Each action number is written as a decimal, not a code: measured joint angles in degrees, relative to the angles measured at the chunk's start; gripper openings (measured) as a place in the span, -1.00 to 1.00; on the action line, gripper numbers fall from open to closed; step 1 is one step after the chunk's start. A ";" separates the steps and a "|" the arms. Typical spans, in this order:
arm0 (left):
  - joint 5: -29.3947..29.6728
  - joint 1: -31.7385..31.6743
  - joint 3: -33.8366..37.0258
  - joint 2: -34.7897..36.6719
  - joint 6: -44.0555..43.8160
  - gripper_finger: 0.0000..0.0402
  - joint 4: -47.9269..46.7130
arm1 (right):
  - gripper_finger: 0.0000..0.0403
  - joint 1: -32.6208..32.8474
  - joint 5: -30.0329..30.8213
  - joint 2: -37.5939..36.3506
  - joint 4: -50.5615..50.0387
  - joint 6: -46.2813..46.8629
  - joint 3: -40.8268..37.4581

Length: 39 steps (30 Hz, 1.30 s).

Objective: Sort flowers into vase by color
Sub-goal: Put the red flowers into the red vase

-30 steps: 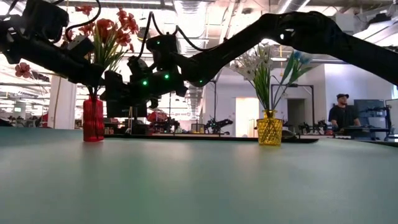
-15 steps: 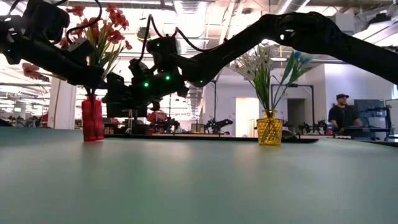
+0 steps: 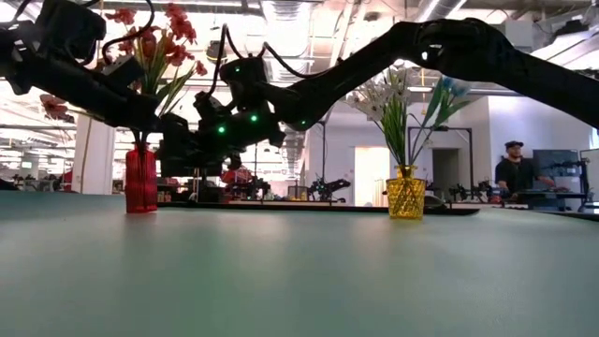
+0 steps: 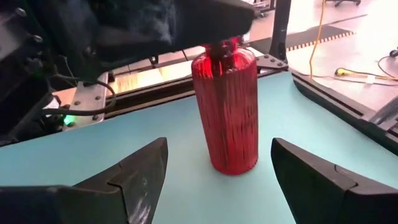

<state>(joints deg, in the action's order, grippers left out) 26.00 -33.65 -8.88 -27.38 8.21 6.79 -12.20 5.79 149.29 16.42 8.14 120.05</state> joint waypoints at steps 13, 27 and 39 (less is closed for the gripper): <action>-0.34 0.00 -6.78 -3.27 -6.17 -0.10 -7.92 | 0.54 -1.40 -2.95 -1.91 -2.66 -1.03 0.00; -1.65 1.18 -20.65 -16.03 -10.94 -0.10 -26.93 | 0.54 -1.78 -4.75 -1.81 -4.35 -1.05 0.00; -1.79 1.33 -28.31 -14.60 -11.96 -0.10 -38.21 | 0.54 -1.80 -5.75 -1.77 -4.45 -1.10 0.00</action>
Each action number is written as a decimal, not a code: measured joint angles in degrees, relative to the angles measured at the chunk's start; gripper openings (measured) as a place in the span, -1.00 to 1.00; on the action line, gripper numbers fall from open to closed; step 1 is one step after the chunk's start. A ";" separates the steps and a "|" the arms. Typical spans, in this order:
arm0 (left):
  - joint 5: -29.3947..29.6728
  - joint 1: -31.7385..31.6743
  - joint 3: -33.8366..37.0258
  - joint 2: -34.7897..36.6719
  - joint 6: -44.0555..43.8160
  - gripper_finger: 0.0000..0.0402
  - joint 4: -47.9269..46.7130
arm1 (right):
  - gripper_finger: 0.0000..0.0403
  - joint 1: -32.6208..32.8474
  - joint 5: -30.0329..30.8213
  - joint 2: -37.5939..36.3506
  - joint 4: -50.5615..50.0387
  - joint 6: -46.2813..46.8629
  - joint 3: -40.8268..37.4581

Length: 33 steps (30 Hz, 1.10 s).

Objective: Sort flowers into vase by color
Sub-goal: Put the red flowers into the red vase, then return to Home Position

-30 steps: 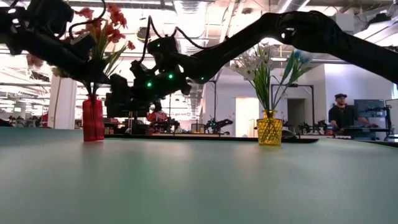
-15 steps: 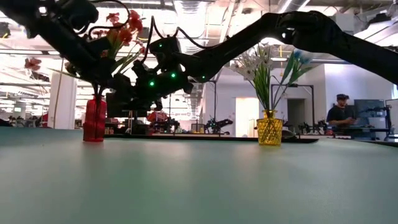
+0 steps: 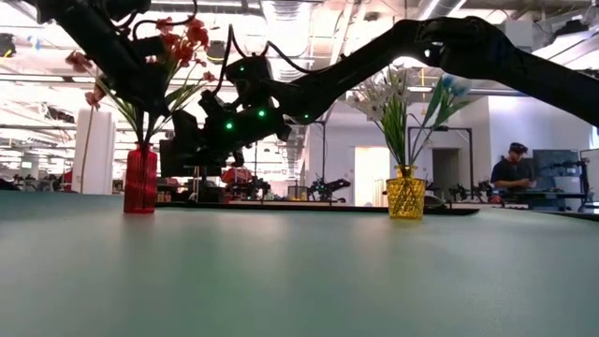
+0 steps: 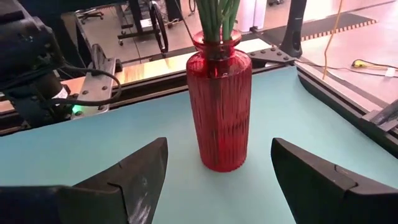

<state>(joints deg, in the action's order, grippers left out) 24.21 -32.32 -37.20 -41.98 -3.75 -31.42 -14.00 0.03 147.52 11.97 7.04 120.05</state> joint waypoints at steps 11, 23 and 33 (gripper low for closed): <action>-1.07 0.00 -8.69 -0.02 1.77 -0.10 -11.60 | 0.54 0.02 -0.26 0.04 0.01 0.03 0.00; -1.14 -0.04 -19.00 -3.90 5.74 -0.10 -24.98 | 0.54 0.07 -0.26 0.07 -0.13 0.49 0.00; -0.97 -0.02 -33.27 -8.22 4.90 -0.10 -39.84 | 0.54 0.09 -0.24 -1.15 -4.84 0.22 -0.01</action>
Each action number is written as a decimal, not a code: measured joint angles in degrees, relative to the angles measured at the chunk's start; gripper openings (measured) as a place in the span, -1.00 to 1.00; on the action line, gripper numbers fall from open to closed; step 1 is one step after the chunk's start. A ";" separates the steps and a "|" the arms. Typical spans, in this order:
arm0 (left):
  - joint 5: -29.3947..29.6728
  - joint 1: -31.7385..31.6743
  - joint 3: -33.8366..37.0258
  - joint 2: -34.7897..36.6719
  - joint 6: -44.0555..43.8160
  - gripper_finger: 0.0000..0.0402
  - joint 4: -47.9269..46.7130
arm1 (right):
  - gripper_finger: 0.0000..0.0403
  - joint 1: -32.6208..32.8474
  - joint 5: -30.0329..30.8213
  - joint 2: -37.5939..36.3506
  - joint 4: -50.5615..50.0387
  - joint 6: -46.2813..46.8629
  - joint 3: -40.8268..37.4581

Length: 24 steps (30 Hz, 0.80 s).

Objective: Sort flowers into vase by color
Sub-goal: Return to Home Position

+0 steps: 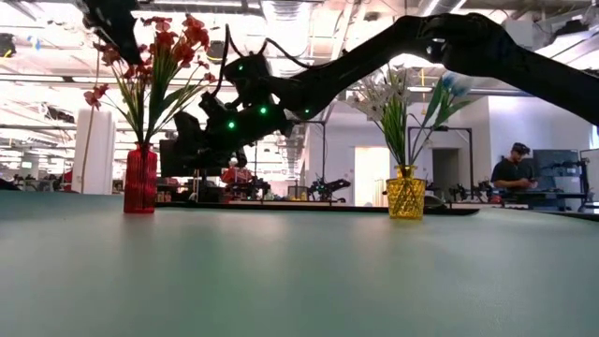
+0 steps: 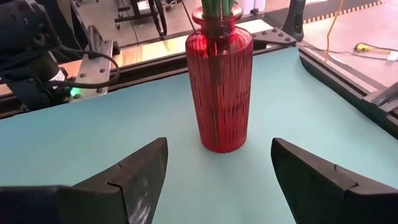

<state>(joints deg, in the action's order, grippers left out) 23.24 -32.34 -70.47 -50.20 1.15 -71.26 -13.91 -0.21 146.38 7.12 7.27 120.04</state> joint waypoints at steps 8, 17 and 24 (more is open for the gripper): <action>-3.96 0.00 -10.95 -1.47 -5.40 -0.10 -10.15 | 0.54 0.28 0.04 -1.60 -1.11 1.17 0.01; -16.50 0.94 -21.09 0.29 -4.88 -0.10 -6.38 | 0.54 2.66 0.39 -7.55 -10.83 1.29 0.01; -35.49 3.99 -16.37 6.99 -5.65 -0.10 12.04 | 0.54 5.04 0.42 -16.25 -24.66 1.36 0.01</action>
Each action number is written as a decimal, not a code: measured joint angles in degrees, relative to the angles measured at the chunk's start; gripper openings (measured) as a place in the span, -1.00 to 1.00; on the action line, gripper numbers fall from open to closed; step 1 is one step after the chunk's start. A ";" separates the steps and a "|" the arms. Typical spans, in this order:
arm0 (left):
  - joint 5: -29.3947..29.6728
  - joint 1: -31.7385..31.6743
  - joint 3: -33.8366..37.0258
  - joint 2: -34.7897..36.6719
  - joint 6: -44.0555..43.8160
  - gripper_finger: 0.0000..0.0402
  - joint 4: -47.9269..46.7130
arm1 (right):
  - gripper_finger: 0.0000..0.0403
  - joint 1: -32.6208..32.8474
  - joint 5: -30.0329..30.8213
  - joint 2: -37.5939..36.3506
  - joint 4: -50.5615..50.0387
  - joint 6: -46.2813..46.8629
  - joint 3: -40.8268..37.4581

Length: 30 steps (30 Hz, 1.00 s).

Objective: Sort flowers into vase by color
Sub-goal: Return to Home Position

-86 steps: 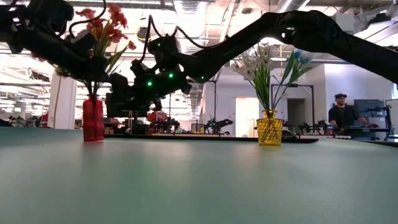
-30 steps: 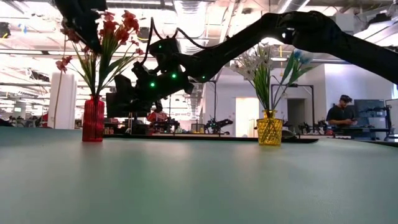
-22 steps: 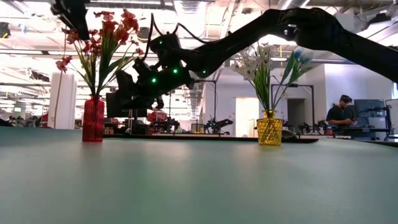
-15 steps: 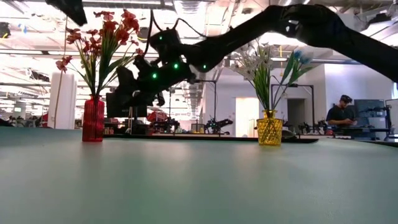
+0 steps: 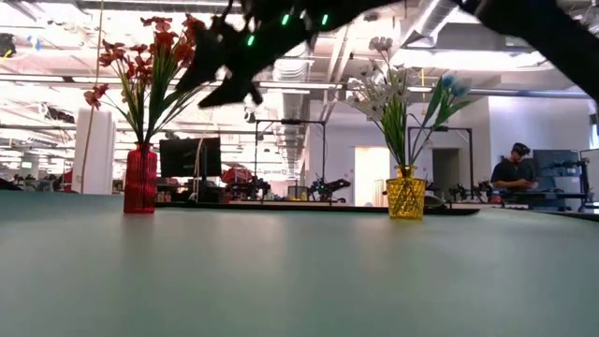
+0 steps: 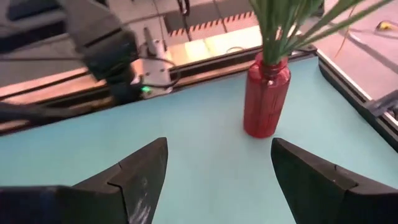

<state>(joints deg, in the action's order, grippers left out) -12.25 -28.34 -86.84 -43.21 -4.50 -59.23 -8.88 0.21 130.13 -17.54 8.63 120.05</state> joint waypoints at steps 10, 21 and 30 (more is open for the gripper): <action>-10.13 3.59 22.34 6.61 -3.54 -0.10 26.86 | 0.54 6.04 6.99 -14.96 -17.85 -0.50 0.02; -11.02 13.57 37.42 7.01 -2.20 -0.10 42.24 | 0.54 16.48 27.32 -27.42 -33.65 4.91 -9.24; -3.66 25.31 45.04 6.52 1.38 -0.10 48.27 | 0.54 18.72 29.59 -43.50 -22.54 10.01 -36.08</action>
<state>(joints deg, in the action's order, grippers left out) -15.91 -3.03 -41.80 -36.69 -3.12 -10.96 9.84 29.80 86.62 -40.08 18.64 83.97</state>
